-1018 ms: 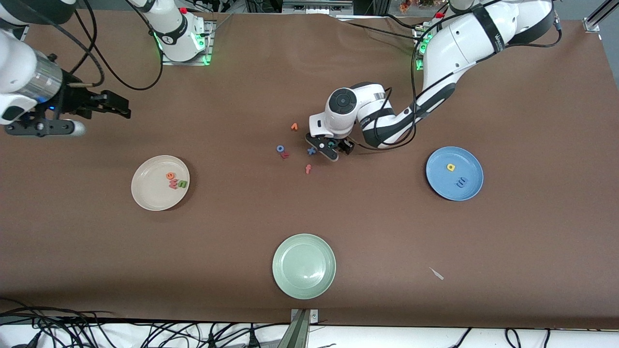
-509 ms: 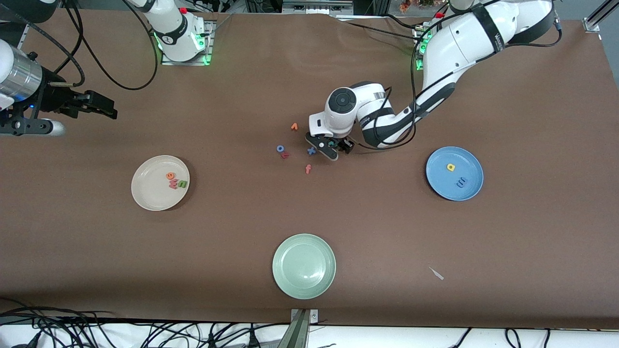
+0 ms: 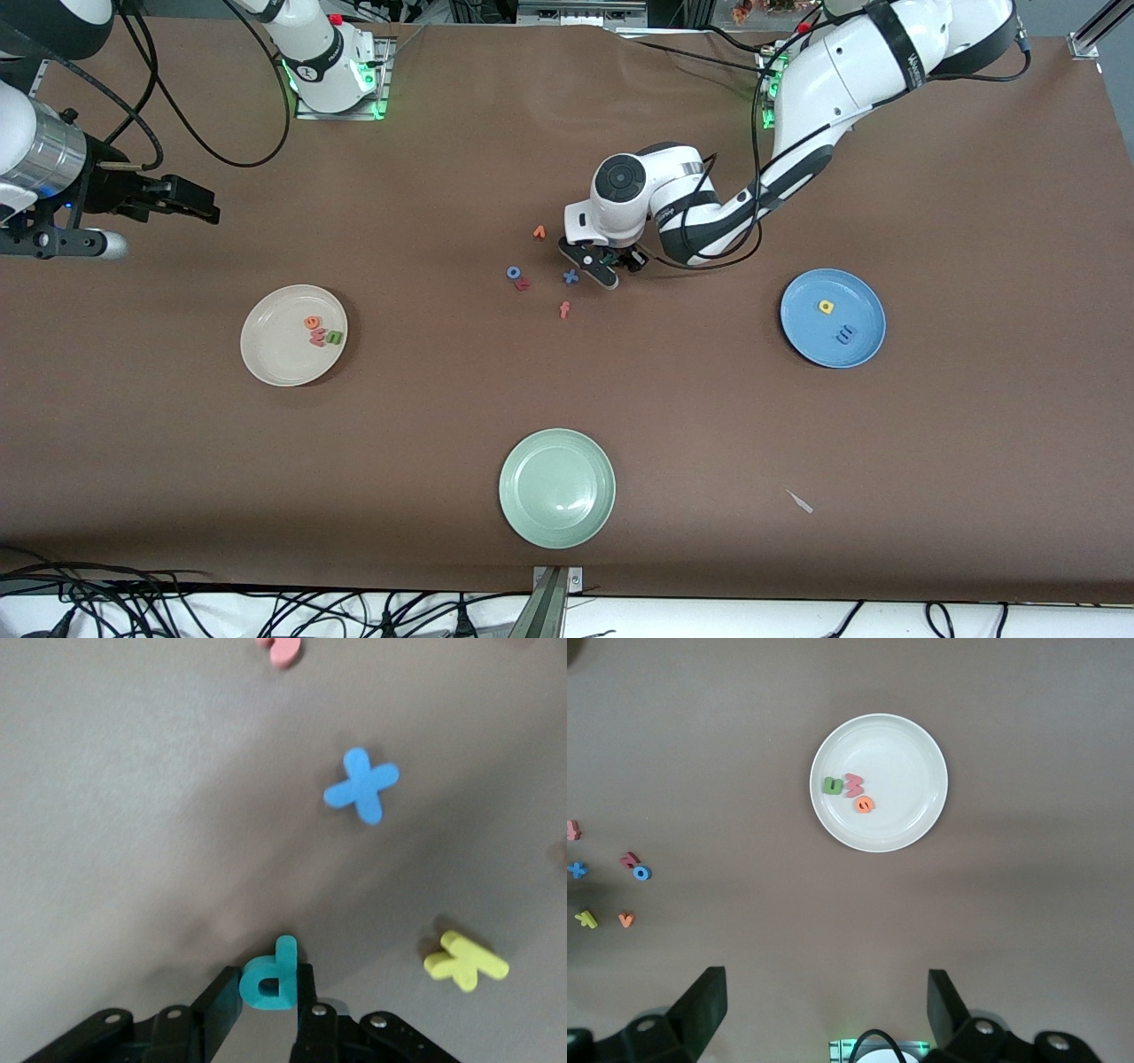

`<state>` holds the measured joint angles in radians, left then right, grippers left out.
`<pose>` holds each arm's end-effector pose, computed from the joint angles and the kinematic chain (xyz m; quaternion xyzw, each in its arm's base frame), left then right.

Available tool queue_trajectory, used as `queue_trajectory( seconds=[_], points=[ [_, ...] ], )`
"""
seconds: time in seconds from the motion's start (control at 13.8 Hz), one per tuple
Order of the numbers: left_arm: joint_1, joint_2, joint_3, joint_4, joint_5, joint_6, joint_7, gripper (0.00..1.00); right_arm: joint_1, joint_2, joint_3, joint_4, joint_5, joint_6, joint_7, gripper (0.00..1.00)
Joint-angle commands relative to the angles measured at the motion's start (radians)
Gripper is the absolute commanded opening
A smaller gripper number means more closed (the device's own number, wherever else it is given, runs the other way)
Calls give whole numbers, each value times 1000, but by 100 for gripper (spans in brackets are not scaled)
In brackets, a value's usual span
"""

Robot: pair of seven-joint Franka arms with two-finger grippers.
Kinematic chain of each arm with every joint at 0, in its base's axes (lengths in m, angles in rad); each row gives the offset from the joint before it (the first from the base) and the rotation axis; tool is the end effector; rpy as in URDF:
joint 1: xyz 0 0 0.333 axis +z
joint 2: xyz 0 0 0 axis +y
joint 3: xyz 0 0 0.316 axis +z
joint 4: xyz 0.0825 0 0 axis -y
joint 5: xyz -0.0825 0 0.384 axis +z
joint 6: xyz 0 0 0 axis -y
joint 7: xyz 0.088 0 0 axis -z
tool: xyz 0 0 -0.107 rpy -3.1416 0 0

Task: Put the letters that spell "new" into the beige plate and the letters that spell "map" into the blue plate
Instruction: 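Carry the teal d to the blue plate and release it with the left gripper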

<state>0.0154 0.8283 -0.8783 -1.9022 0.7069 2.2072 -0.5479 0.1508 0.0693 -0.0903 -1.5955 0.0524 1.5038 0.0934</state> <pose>0.4215 -0.4345 0.1784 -0.9397 0.3335 0.0753 0.0009 0.5624 0.0416 0.5692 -0.9964 0.0169 0.0818 0.0168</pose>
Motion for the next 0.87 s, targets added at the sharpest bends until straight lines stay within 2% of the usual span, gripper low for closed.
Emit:
queue_trajectory(
  seconds=[0.0,0.15,0.29,0.51,0.8],
  points=[
    [79,-70,-88,-12,17,-108,-4,13,3,6,7,20,-41,-8,2,100],
    [182,-75,-169,-11,16,-174,22,13,1,6,7,20,-48,-10,0,100],
    [306,-74,-221,-11,2,-201,132,13,0,7,6,20,-46,-10,-3,100],
    [435,-75,-232,-9,-11,-248,276,13,0,7,6,20,-48,-10,-4,100],
    [570,-72,-231,101,-24,-420,526,13,1,7,6,20,-48,-10,0,100]
  ],
)
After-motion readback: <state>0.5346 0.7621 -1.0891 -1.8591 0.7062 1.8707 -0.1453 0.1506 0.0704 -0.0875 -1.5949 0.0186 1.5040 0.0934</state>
